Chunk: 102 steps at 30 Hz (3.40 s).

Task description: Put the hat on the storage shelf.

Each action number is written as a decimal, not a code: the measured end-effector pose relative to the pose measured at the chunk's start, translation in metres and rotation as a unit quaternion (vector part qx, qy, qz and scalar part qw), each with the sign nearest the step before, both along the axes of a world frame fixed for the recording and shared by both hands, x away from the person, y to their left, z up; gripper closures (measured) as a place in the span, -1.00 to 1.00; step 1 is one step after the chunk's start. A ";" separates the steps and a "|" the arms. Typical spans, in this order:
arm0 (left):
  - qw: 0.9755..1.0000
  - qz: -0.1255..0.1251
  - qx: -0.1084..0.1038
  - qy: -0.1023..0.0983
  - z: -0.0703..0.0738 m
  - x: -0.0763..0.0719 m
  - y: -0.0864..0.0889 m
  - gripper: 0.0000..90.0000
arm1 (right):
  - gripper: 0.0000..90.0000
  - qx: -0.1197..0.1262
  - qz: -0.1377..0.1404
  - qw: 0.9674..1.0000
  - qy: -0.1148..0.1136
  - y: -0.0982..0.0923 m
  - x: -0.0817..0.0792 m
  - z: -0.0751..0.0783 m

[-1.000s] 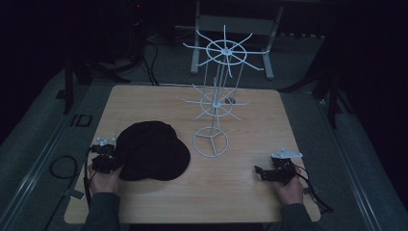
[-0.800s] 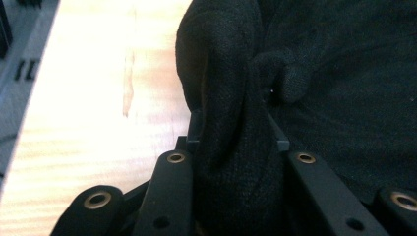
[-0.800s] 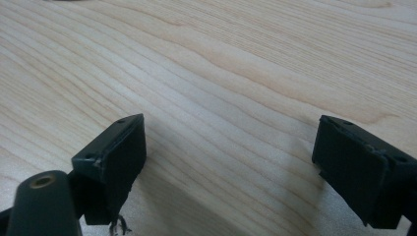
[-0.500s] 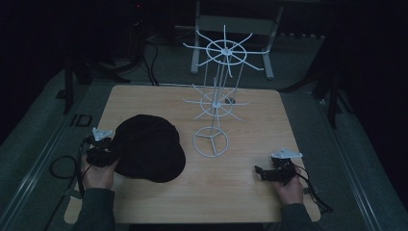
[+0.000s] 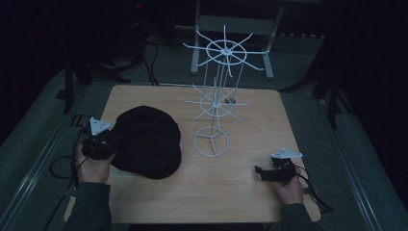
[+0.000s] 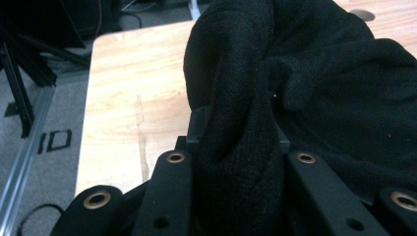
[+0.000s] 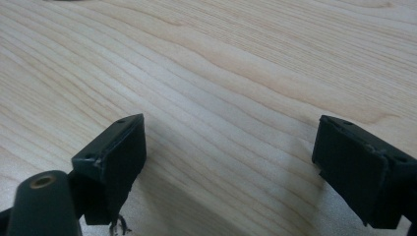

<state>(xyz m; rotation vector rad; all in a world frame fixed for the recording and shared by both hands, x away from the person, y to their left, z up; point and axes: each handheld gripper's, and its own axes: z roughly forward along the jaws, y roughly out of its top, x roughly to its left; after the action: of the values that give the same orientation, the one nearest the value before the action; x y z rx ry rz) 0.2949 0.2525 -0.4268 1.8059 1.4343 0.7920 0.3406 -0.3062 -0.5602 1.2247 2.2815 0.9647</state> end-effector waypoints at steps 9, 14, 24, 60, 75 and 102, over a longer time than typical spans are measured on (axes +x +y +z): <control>1.000 -0.021 0.010 -0.009 0.015 -0.001 0.003 0.66 | -0.71 0.000 0.000 1.000 0.000 0.000 0.000 0.000; 0.999 -0.034 0.026 -0.015 0.023 -0.003 0.002 0.66 | -0.72 0.000 0.000 1.000 0.000 0.000 0.000 0.000; 0.998 -0.051 0.030 -0.028 0.036 -0.003 0.003 0.65 | -0.71 0.000 0.000 1.000 0.000 0.000 0.000 0.000; 0.992 -0.099 -0.007 -0.076 0.074 -0.007 0.015 0.64 | -0.71 0.000 0.000 1.000 0.000 0.000 0.000 0.000; 0.986 -0.133 -0.022 -0.094 0.089 -0.009 0.021 0.62 | -0.71 0.001 0.000 1.000 -0.001 0.000 0.000 0.000; 0.970 -0.200 -0.059 -0.122 0.114 -0.005 0.020 0.62 | -0.71 0.000 0.000 1.000 -0.001 0.000 0.000 0.000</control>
<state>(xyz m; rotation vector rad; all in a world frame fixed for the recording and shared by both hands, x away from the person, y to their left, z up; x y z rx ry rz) 0.2895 0.2724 -0.3124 1.7575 0.8995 0.6753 0.3407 -0.3062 -0.5602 1.2239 2.2804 0.9661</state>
